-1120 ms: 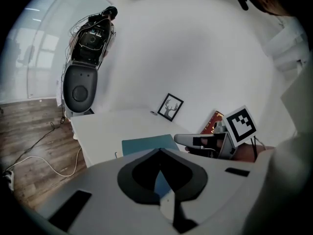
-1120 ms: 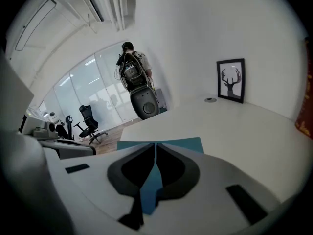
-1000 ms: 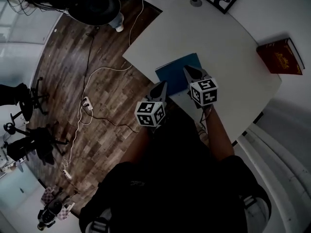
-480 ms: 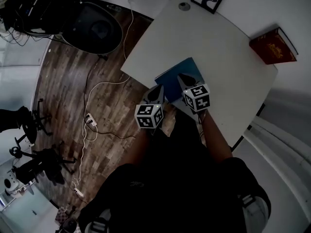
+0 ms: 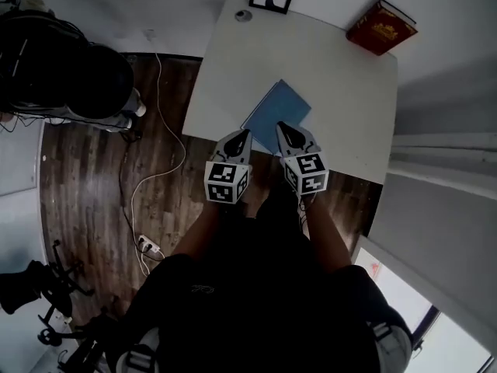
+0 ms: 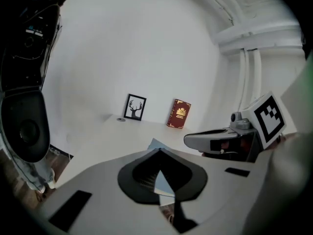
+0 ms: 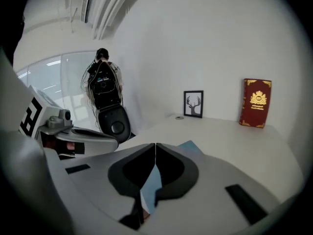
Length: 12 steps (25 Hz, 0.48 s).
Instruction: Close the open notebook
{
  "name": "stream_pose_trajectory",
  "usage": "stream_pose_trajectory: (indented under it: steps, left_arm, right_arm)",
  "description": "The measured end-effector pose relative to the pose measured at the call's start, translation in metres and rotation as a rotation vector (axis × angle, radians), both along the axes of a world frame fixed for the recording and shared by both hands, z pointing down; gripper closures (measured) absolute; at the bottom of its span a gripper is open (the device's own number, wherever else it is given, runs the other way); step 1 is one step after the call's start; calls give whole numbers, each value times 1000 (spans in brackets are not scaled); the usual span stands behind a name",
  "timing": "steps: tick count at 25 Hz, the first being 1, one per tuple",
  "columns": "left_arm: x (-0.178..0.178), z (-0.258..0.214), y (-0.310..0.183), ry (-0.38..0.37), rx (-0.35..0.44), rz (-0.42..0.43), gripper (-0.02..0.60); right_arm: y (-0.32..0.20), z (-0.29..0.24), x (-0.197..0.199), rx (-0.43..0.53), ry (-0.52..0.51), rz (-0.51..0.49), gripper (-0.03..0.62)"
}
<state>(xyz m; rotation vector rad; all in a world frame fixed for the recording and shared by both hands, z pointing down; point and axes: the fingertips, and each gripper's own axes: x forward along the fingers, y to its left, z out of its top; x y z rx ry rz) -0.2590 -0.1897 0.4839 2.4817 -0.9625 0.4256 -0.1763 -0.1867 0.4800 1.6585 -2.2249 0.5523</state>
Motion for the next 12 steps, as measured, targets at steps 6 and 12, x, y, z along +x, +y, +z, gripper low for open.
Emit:
stream_pose_trajectory:
  steps: [6,12]
  left_arm:
    - [-3,-31,41,28,70,127,580]
    - [16,-53,84,35,121,196,580]
  right_arm:
    - [58,-49,-2,117,42,166,571]
    - [114,-82,15,172,74,233,571]
